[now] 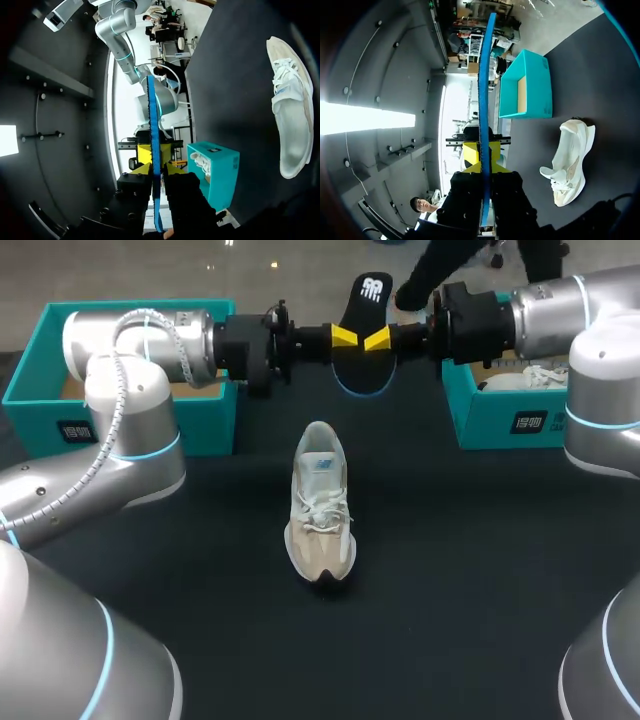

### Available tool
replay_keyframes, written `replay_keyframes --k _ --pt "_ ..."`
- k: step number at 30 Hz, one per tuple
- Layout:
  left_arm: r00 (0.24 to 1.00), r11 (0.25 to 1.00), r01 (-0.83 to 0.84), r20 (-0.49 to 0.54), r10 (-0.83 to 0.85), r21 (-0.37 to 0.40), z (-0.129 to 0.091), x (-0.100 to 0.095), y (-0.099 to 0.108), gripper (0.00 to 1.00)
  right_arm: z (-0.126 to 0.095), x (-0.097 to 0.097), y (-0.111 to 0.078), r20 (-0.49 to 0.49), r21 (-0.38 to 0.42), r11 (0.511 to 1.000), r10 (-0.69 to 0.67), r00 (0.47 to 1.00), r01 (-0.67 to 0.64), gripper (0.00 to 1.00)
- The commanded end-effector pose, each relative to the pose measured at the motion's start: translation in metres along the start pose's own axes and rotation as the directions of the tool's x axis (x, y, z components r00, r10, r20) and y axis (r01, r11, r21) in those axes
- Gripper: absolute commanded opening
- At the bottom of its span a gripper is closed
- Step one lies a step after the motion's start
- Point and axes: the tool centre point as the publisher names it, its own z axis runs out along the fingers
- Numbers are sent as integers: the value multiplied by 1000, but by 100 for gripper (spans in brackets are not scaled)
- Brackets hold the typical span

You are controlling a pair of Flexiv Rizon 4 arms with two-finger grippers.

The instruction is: Take the shoe out of the shoebox, open the shoe tongue, remove and reinsert the insole, then place the shoe into the shoebox

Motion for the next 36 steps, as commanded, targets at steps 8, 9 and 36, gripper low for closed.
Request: replay_keyframes --k 8,9,36 --pt "999 996 -29 -34 32 88 -44 -2 -3 100 -9 -1 -5 -2 -34 999 -31 1000 31 0" --pt "999 993 -27 -40 32 116 -50 -1 -5 100 -10 -1 -5 -1 -35 999 -32 999 32 0" --pt "900 890 -91 -347 266 446 -158 23 -6 100 -8 -1 -13 34 -101 985 -136 990 139 0"
